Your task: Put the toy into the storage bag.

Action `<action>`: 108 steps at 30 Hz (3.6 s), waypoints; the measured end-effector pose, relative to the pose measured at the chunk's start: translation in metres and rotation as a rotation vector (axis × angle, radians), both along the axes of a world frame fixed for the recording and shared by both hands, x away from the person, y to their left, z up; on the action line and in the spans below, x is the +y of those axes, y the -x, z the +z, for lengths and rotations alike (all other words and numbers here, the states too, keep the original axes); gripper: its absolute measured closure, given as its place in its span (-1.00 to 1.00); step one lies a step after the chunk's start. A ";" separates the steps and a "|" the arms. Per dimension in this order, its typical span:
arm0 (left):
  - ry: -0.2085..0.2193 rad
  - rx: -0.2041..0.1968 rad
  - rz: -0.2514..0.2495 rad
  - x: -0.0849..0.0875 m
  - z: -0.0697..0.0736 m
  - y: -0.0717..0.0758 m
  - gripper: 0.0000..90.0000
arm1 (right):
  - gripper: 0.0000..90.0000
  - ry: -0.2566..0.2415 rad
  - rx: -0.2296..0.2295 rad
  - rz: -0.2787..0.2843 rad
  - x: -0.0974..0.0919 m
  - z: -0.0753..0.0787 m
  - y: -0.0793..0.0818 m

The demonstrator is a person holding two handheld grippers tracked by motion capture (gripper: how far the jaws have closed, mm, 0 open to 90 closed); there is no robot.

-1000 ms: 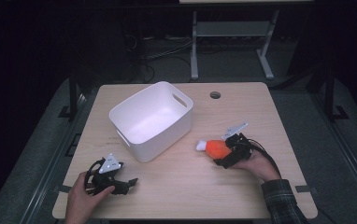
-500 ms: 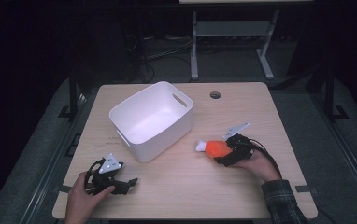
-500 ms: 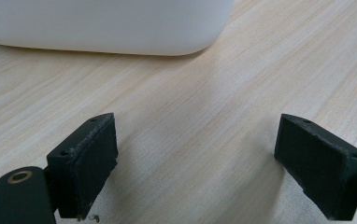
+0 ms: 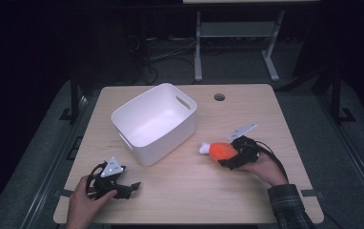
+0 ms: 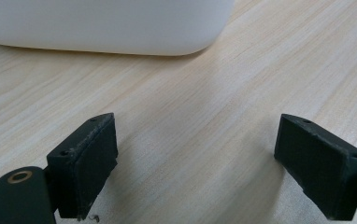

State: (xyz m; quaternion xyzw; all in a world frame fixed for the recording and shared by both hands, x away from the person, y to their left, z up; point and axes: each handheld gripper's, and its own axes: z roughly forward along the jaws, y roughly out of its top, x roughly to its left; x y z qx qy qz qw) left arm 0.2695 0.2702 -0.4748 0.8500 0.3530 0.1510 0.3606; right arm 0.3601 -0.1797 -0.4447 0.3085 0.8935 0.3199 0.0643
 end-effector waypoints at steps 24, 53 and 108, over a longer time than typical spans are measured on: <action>0.000 0.000 0.000 0.000 0.000 0.000 -0.72 | -0.64 -0.026 -0.054 -0.017 -0.004 0.046 -0.003; -0.002 -0.002 -0.001 0.000 0.000 0.000 -0.72 | -0.64 -0.034 -0.093 0.006 0.004 0.105 -0.017; -0.003 -0.001 -0.003 0.000 0.000 0.000 -0.72 | -0.64 -0.058 -0.119 0.118 0.097 0.155 -0.062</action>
